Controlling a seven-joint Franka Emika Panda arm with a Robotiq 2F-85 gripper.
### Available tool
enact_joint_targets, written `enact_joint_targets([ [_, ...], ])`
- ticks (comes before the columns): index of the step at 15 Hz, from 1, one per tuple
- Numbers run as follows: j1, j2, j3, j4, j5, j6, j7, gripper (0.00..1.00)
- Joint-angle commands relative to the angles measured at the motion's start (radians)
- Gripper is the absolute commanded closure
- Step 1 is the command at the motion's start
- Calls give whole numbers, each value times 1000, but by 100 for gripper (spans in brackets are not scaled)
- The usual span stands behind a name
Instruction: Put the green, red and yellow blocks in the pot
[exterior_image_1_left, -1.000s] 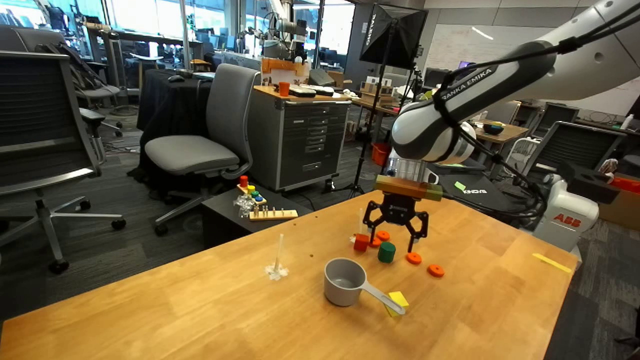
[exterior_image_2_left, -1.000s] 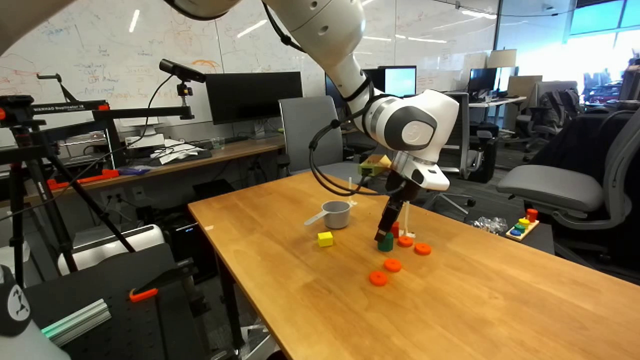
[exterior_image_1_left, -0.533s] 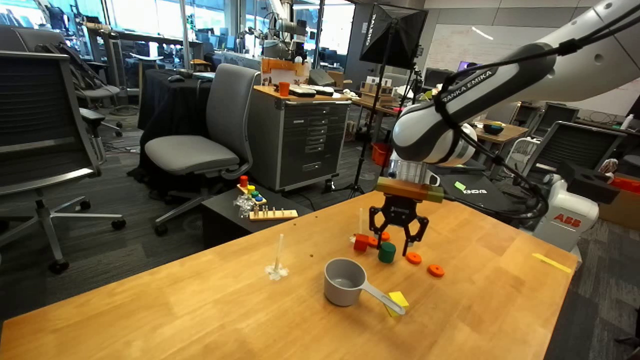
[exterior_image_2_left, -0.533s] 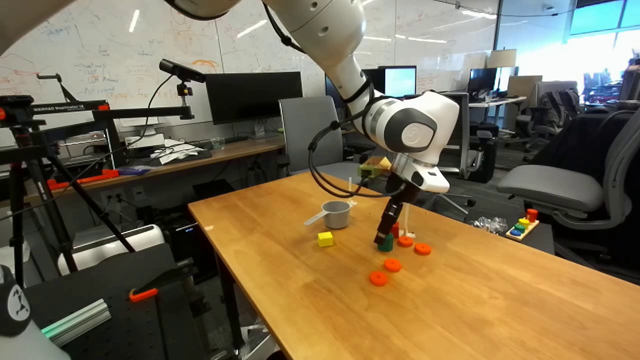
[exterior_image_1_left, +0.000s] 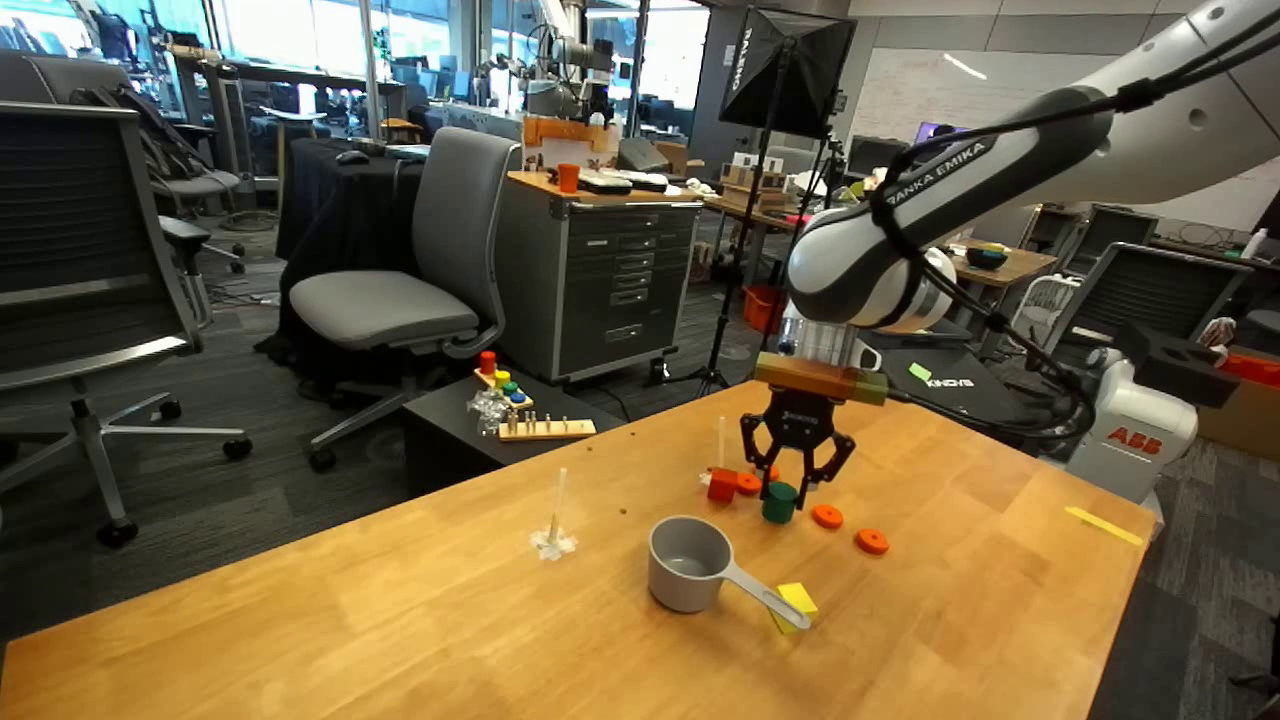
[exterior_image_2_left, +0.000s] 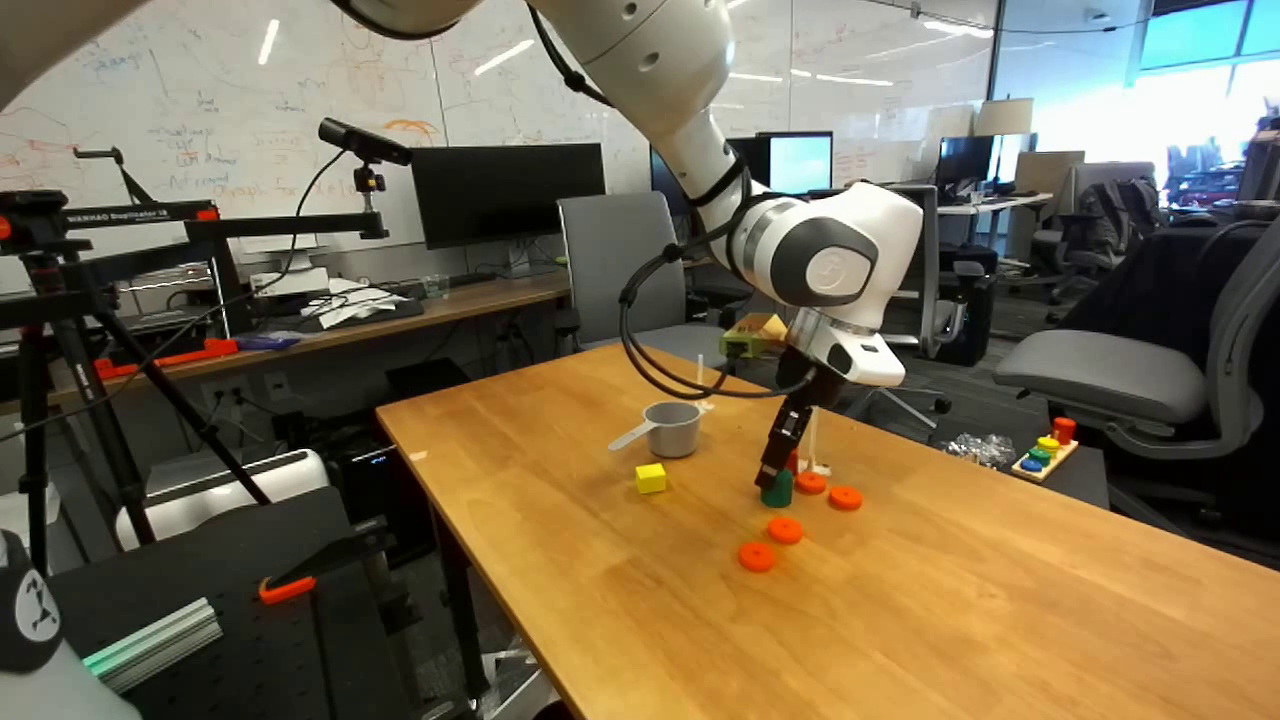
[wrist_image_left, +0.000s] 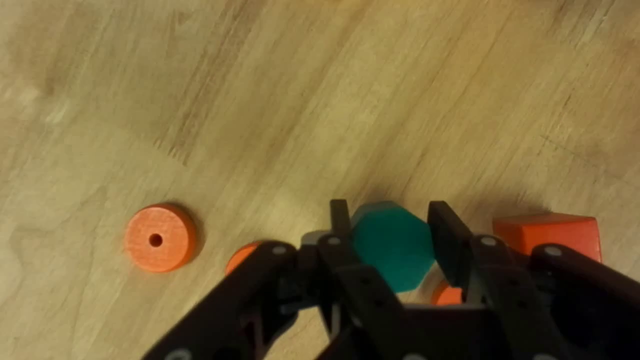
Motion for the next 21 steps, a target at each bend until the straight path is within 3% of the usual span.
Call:
enact_joint_targets([
  [1, -5, -29, 9, -21, 14, 23, -9, 82],
  [13, 58, -179, 105, 7, 34, 47, -19, 82],
  [21, 71, -158, 165, 39, 99, 28, -34, 82],
])
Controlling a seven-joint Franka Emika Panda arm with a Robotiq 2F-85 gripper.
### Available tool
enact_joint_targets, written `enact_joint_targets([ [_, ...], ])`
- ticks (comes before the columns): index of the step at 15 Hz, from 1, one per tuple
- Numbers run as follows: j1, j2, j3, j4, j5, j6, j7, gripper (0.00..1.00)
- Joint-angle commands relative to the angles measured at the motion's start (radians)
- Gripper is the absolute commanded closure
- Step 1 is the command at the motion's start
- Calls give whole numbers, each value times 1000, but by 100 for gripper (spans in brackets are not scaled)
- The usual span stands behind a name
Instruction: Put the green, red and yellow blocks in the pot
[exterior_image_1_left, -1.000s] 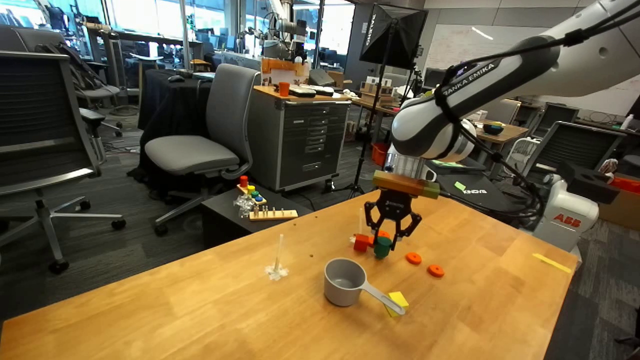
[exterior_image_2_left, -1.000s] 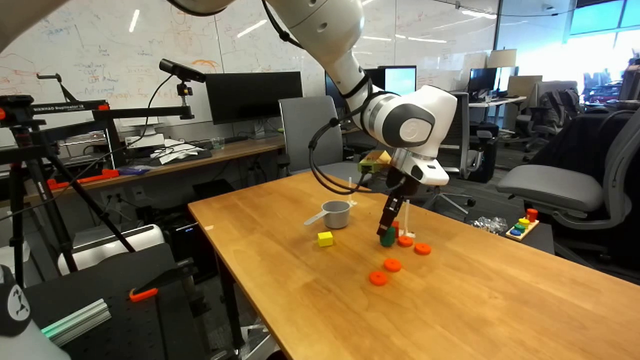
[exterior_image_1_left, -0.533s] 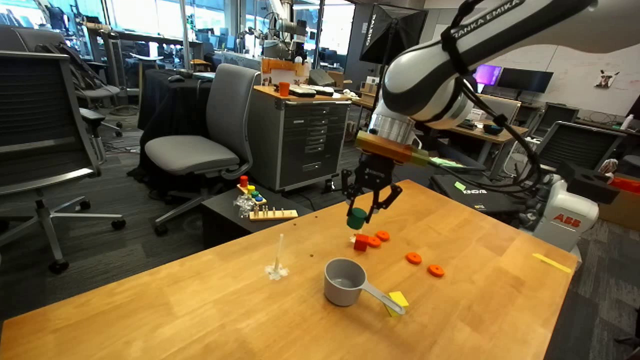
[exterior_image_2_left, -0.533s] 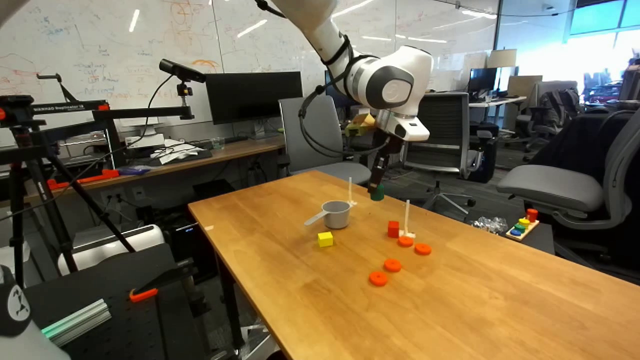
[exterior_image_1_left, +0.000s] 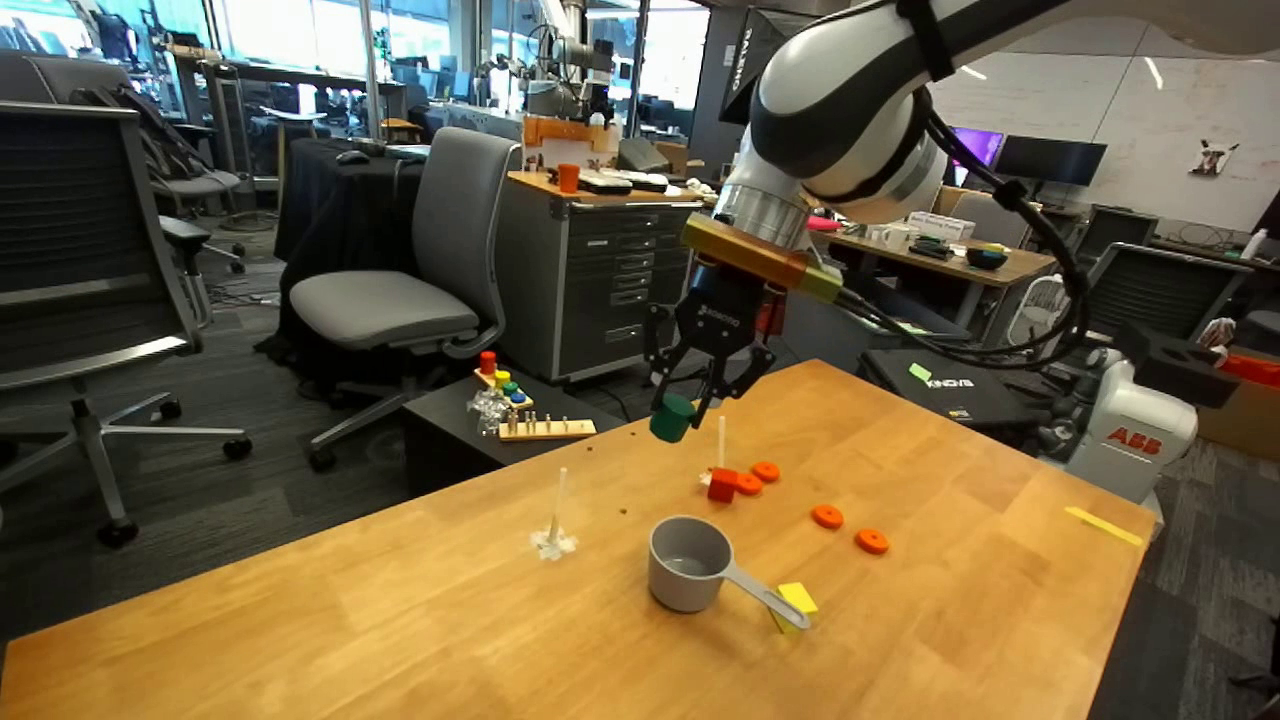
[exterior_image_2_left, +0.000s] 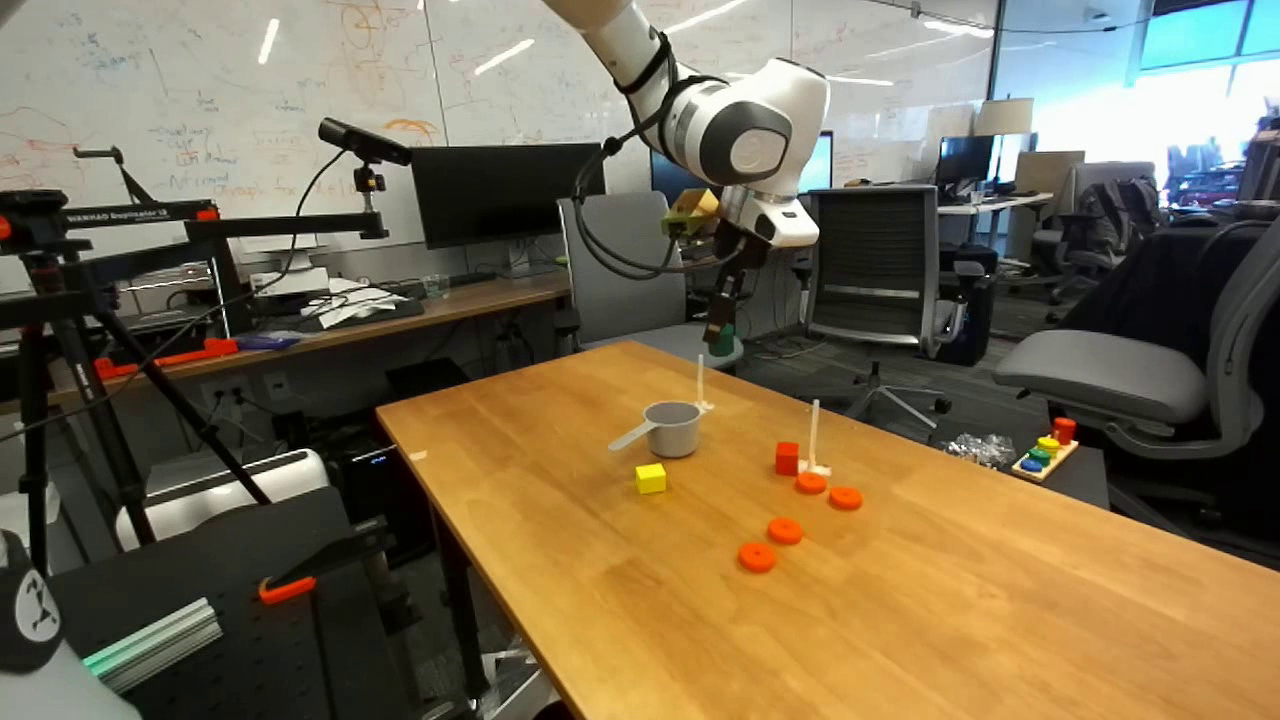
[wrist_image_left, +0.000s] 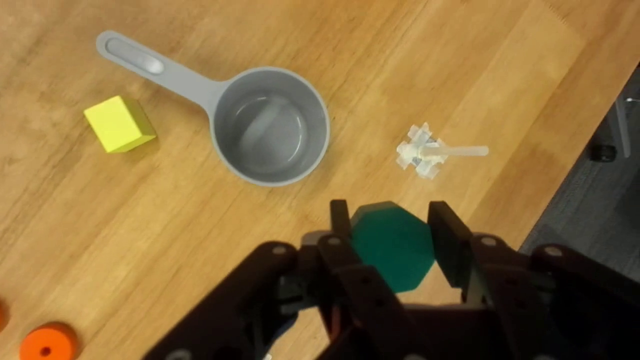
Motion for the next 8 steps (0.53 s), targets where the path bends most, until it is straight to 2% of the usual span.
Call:
enact_joint_targets([
  [1, 3, 23, 19, 21, 51, -9, -22, 82],
  [8, 14, 51, 24, 16, 86, -7, 1, 82],
])
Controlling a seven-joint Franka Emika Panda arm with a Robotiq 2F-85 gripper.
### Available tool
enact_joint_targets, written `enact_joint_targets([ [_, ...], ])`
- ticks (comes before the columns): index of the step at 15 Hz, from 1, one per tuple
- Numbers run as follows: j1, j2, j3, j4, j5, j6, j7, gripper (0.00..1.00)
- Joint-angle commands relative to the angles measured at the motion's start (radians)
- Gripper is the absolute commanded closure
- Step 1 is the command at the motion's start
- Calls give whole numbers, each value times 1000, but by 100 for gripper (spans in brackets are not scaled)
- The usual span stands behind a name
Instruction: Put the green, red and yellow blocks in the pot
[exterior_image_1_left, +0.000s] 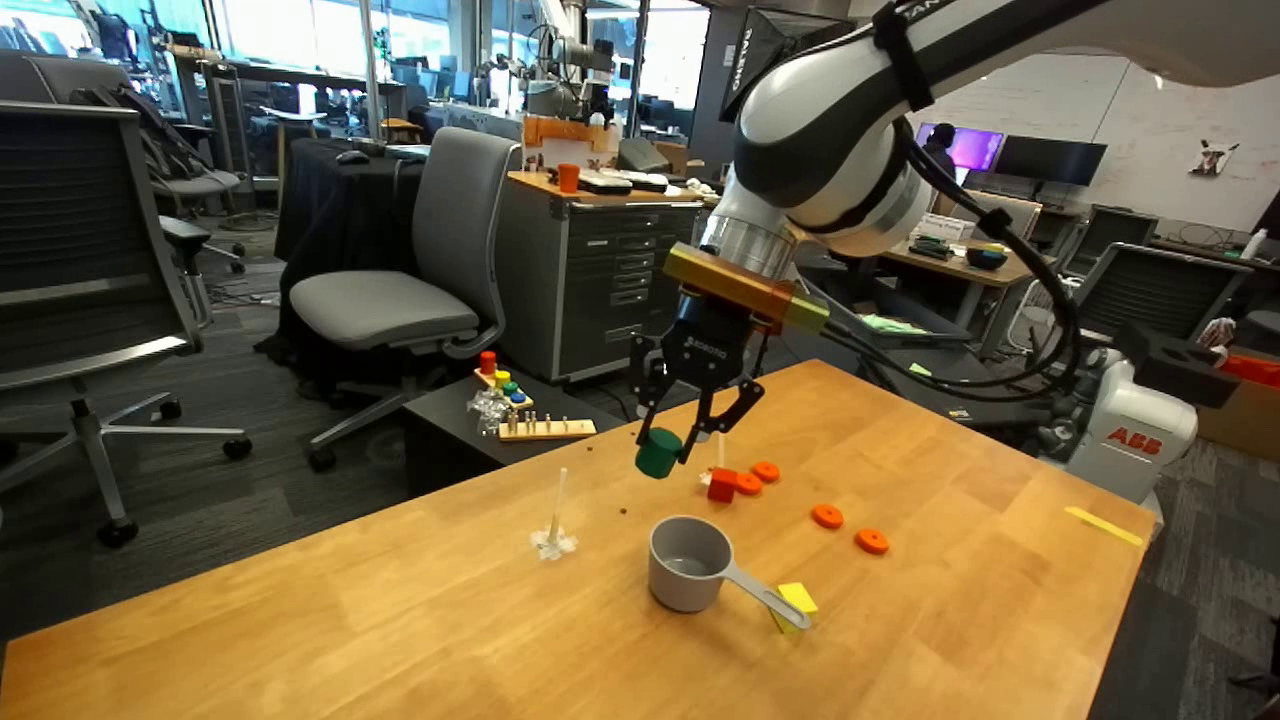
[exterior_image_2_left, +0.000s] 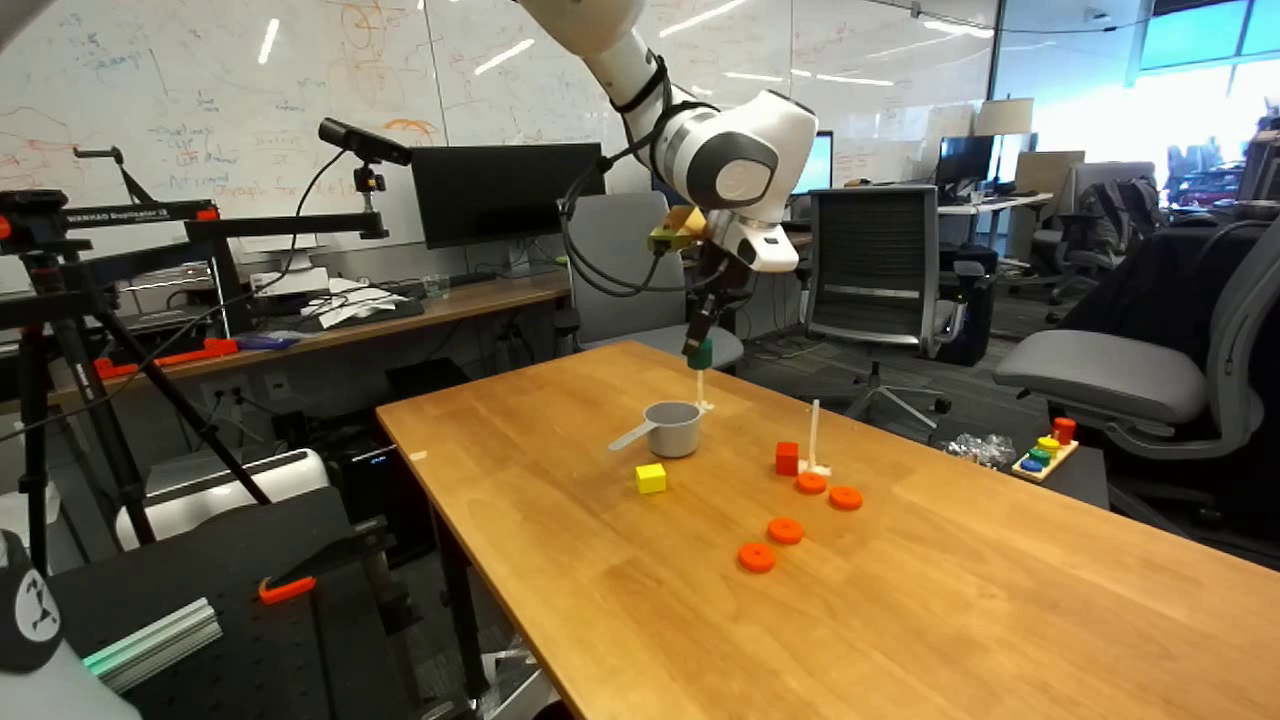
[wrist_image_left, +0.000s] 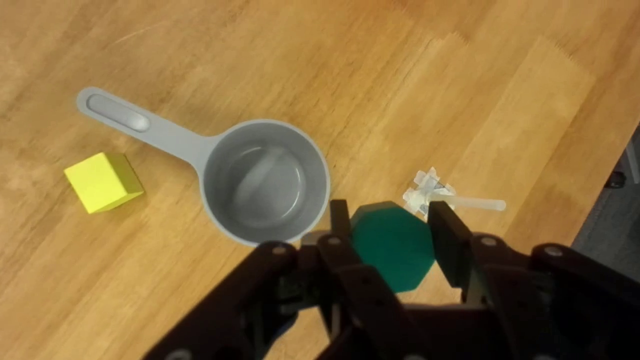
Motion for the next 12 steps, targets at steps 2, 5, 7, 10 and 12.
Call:
enact_joint_targets([
  [2, 5, 13, 1, 12, 42, -5, 10, 82],
  [5, 9, 8, -1, -7, 49, 7, 21, 82],
  [7, 10, 8, -1, -20, 54, 12, 22, 82],
  [10, 13, 10, 1, -42, 61, 19, 23, 82],
  [12, 16, 8, 1, -62, 66, 26, 26, 82],
])
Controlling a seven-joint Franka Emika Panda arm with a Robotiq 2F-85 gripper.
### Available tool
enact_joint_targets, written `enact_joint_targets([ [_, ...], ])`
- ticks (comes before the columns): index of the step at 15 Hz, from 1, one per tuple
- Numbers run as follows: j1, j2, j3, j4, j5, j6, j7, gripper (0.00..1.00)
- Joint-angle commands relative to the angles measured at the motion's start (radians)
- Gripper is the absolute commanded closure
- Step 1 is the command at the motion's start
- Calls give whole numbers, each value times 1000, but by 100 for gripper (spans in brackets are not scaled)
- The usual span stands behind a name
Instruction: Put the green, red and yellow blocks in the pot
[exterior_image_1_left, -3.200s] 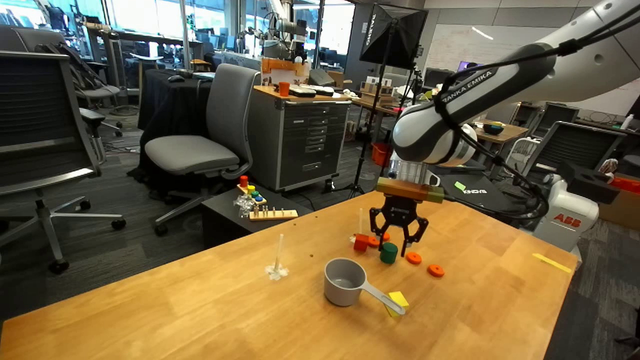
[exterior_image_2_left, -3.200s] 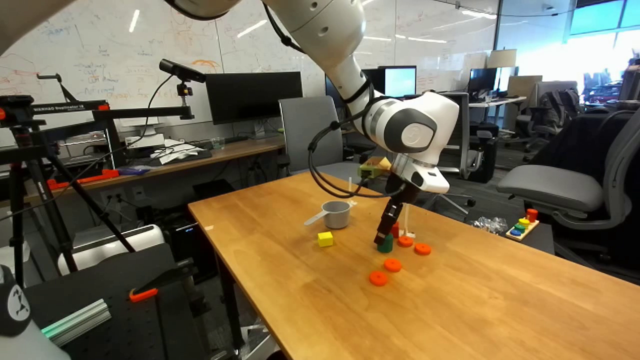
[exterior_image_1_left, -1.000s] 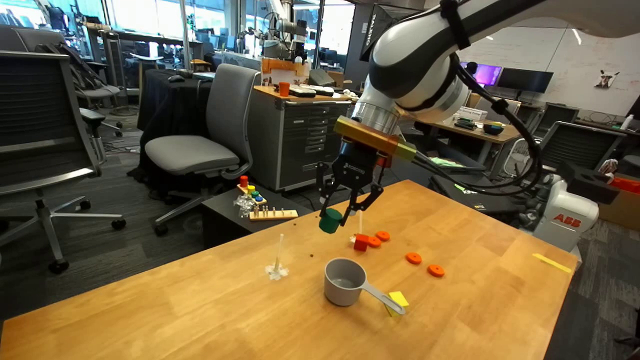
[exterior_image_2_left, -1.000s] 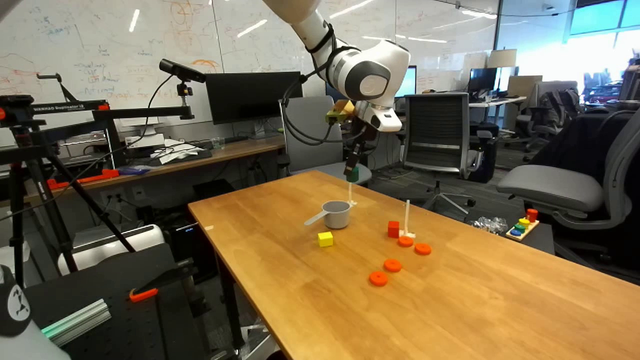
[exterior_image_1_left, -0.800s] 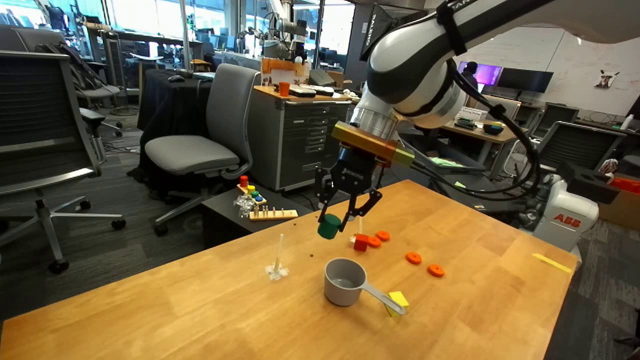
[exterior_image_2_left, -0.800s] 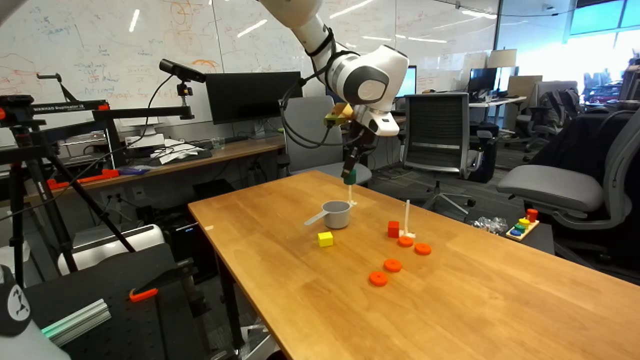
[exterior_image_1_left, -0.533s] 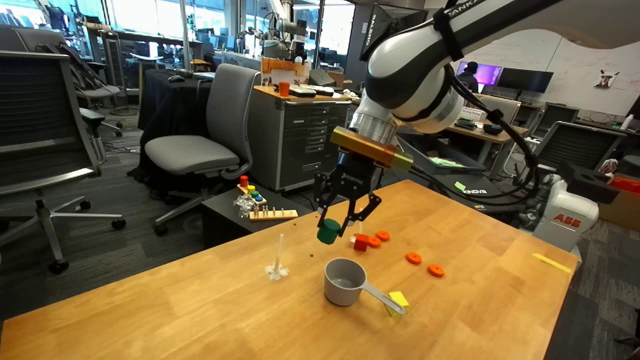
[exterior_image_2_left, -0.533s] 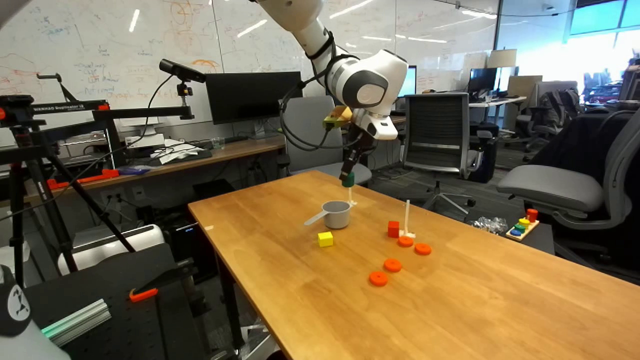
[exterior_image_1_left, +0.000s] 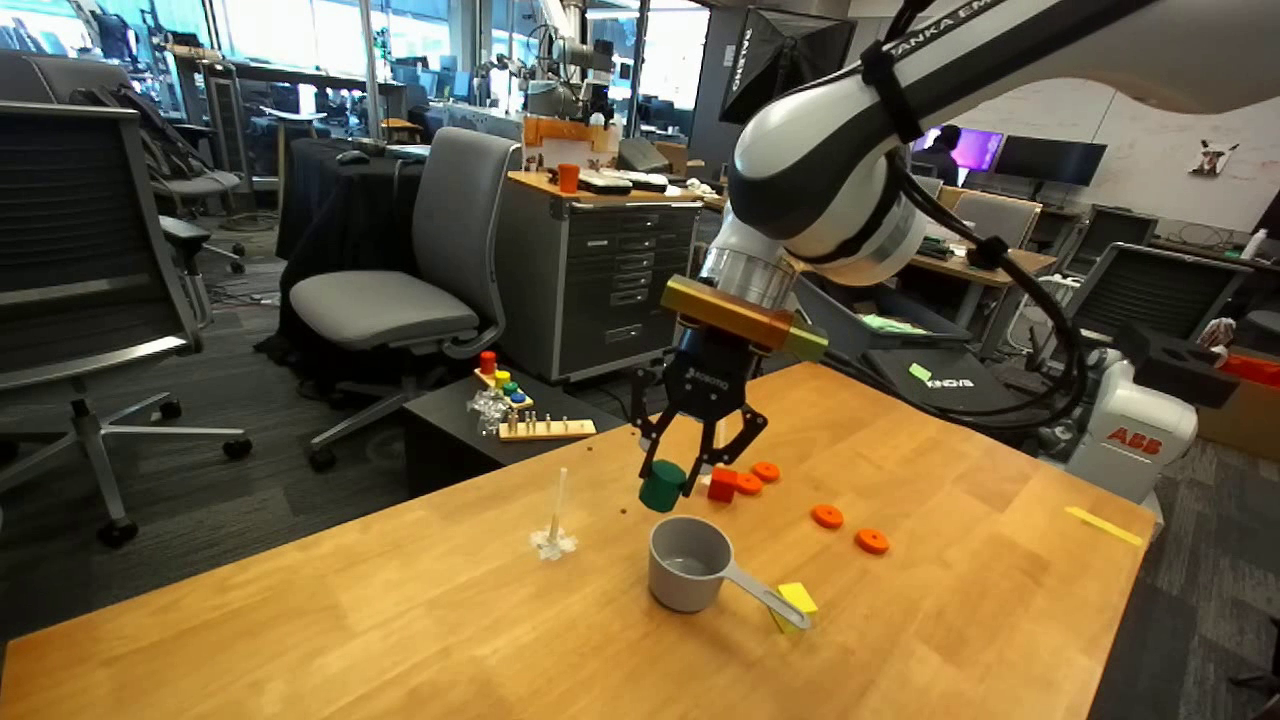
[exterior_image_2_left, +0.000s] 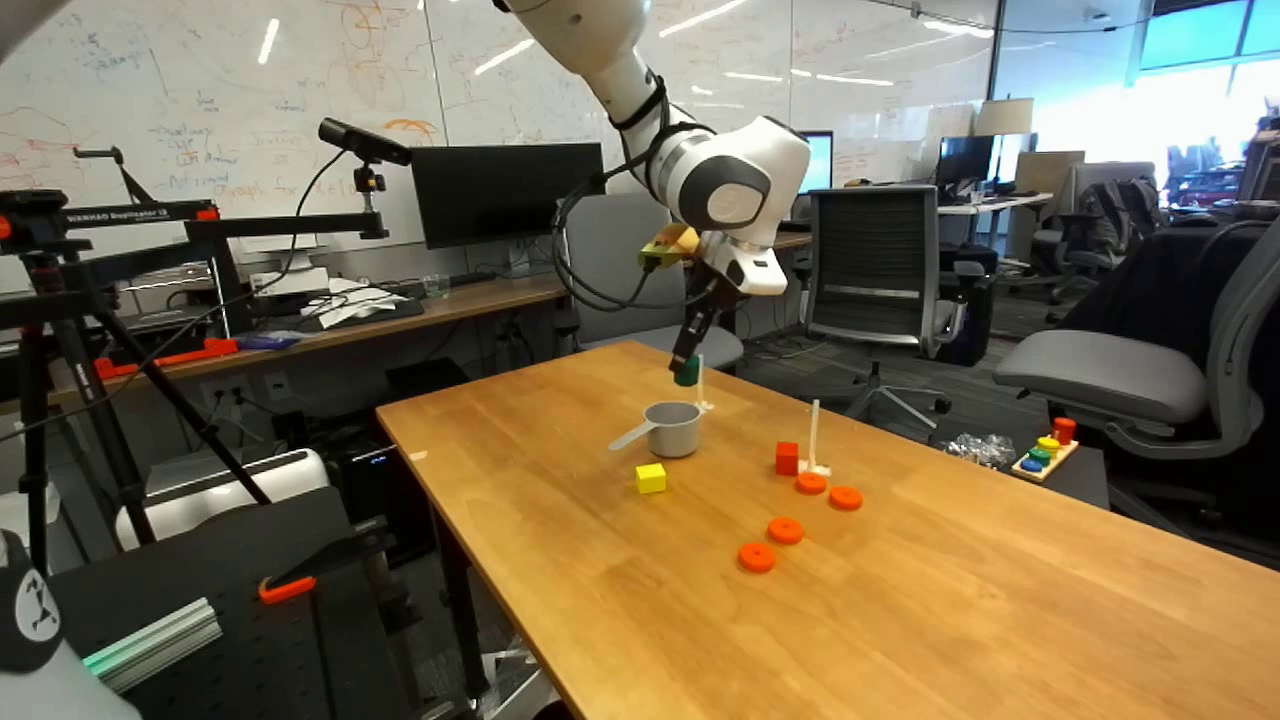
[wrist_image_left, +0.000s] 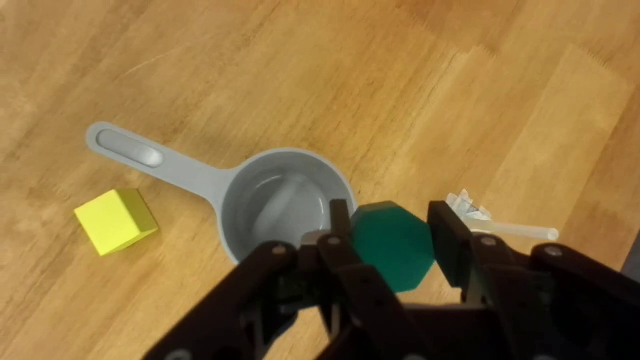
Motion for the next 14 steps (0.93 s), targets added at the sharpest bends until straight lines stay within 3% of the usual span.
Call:
enact_joint_targets([
  [1, 11, -16, 0, -46, 34, 30, 14, 82],
  [9, 12, -46, 2, -139, 53, 85, 14, 82],
  [10, 12, -48, 1, -146, 58, 91, 24, 32],
  [12, 14, -51, -5, -157, 49, 94, 19, 26],
  [14, 12, -53, -14, -158, 23, 100, -16, 10],
])
